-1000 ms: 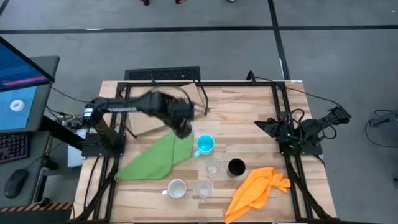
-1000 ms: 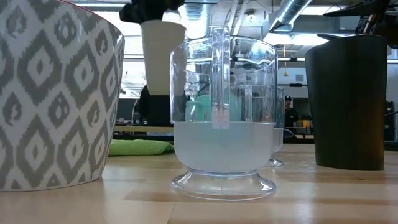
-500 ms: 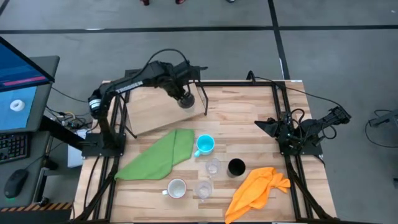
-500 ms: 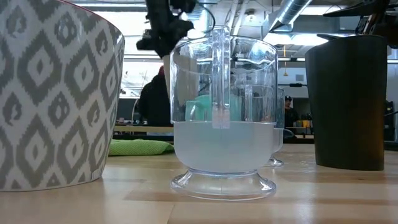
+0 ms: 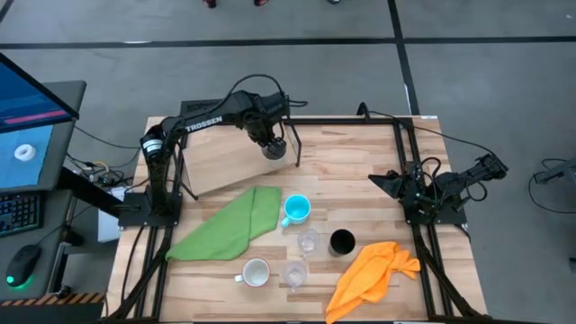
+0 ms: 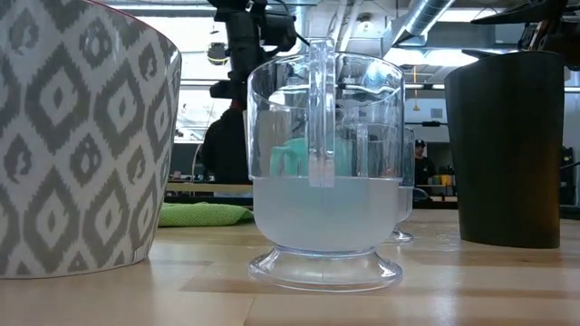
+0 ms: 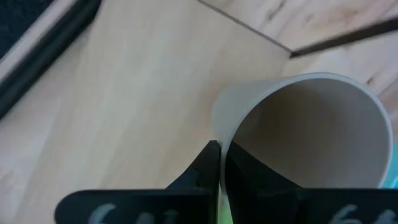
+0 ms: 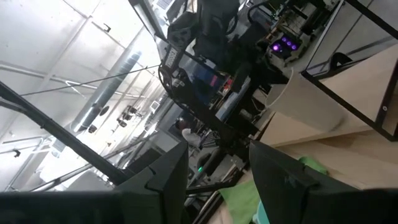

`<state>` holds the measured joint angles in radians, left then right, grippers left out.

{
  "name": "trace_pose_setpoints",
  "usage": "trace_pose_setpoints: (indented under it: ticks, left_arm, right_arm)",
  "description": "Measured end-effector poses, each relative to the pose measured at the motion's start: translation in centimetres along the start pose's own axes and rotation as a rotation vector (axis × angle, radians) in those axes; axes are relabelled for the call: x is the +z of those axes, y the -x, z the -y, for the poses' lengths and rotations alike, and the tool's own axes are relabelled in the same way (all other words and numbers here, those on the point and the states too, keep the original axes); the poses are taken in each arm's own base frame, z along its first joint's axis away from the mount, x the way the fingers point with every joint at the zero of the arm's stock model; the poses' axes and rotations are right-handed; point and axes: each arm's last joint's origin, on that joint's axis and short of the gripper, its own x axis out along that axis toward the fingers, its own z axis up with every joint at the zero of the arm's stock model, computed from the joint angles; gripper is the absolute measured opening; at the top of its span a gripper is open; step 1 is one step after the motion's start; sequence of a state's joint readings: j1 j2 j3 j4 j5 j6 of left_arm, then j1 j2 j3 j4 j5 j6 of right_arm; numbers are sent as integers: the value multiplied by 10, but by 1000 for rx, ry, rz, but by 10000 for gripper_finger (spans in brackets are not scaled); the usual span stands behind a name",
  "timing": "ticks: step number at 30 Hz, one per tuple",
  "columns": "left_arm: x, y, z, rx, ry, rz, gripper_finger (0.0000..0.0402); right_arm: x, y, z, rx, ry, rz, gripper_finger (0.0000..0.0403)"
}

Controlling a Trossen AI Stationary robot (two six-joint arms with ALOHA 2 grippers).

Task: Stack small to large cups/mugs on shelf
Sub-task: Put the gray cup on the shelf

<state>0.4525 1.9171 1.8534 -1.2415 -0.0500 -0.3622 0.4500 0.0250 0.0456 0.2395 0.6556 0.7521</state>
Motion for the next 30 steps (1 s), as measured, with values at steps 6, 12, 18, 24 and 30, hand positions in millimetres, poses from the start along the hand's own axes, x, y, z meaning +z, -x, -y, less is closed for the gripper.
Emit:
trace_pose_setpoints:
  ticks: [6, 12, 18, 24, 30]
  left_arm:
    - [1, 0, -1, 28, 2, 21, 0]
    - [3, 0, 2, 18, 6, 41, 0]
    - [2, 0, 2, 13, 6, 36, 0]
    - [2, 0, 2, 12, 6, 36, 0]
    - [2, 0, 2, 12, 0, 36, 0]
  right_arm:
    - [0, 0, 0, 0, 0, 0, 194]
    - [0, 0, 0, 0, 0, 0, 194]
    - [0, 0, 0, 0, -1, 0, 194]
    - [0, 0, 0, 0, -1, 0, 194]
    - [0, 0, 0, 0, 0, 0, 194]
